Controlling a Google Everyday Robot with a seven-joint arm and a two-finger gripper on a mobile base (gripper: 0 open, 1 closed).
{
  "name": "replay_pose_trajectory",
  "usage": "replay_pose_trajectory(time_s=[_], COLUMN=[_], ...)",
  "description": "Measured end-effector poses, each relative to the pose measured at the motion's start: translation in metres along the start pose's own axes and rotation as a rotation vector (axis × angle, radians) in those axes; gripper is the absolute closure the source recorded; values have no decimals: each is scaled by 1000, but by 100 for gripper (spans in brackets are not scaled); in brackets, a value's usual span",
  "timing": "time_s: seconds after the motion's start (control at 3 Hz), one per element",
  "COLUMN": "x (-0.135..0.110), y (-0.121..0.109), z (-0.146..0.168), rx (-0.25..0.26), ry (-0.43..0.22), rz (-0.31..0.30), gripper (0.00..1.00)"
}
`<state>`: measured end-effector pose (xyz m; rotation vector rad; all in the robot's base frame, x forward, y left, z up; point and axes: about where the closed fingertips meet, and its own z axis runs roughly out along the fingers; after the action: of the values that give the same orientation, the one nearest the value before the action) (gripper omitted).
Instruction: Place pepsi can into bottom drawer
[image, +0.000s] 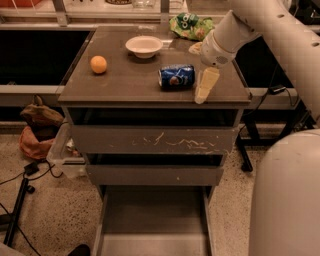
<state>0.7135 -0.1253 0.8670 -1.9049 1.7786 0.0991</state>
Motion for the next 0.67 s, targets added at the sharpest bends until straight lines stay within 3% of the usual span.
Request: replay_pose_trajectory(time_s=[0.67], x=[-14], y=[-14], z=[19], rx=[-46], ry=[13], rz=[-40], gripper=[0])
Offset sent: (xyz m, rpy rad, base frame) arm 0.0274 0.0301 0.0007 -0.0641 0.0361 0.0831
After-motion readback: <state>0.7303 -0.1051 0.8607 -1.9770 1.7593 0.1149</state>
